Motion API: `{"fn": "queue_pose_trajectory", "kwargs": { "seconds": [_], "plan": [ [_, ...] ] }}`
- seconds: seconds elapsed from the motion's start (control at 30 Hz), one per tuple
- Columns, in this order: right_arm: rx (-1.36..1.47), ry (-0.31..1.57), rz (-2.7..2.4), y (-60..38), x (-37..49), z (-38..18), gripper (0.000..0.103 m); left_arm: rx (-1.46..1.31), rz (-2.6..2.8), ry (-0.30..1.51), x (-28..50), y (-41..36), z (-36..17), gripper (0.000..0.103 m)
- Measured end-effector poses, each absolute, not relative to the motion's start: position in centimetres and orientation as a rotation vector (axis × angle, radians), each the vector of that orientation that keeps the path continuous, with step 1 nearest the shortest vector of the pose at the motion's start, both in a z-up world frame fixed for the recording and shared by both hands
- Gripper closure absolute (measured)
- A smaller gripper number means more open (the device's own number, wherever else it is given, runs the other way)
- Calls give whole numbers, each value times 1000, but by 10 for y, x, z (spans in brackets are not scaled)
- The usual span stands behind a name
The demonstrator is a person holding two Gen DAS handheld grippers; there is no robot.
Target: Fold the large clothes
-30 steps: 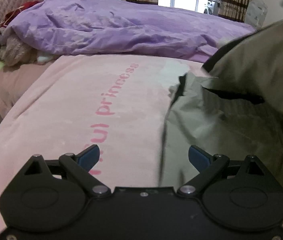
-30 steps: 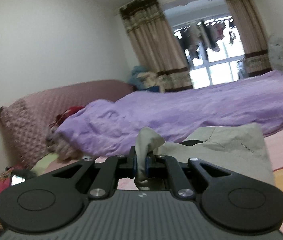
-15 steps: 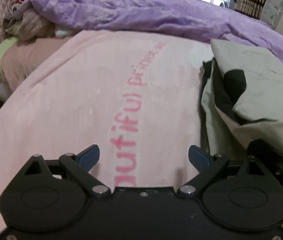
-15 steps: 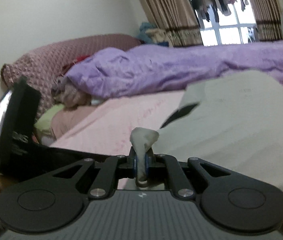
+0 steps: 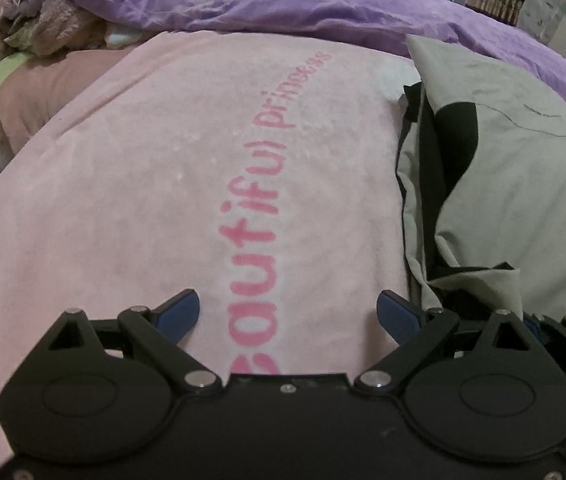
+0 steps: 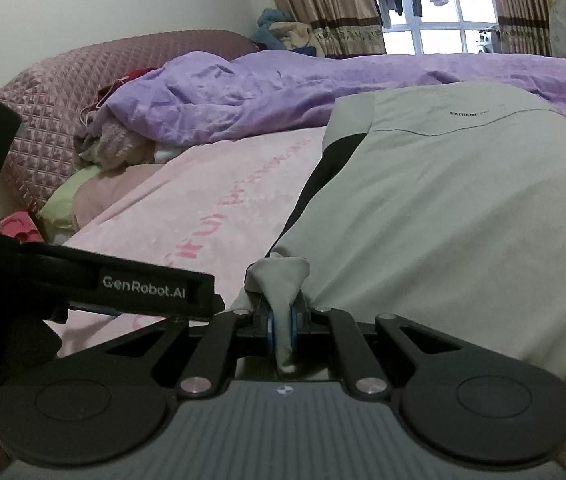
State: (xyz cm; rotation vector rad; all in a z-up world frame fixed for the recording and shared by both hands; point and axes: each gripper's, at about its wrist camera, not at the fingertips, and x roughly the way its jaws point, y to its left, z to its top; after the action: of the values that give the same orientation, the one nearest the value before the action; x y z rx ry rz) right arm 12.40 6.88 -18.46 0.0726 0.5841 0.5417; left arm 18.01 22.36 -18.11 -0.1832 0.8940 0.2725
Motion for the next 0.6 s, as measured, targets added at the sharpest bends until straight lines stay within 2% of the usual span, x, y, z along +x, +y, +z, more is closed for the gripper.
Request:
{"fn": "queue_pose_trajectory", "kwargs": {
  "seconds": [0.43,0.53,0.6],
  "plan": [
    [54,590,530,77,127,-185,94,-240,254,888,167,218,-177,5],
    [64,569,551,75,125,-185,83,-236,269,882,163,217,-171,5],
    [59,563,560,75,123,-180,79,-245,291,869,157,215,-166,5]
  ]
}}
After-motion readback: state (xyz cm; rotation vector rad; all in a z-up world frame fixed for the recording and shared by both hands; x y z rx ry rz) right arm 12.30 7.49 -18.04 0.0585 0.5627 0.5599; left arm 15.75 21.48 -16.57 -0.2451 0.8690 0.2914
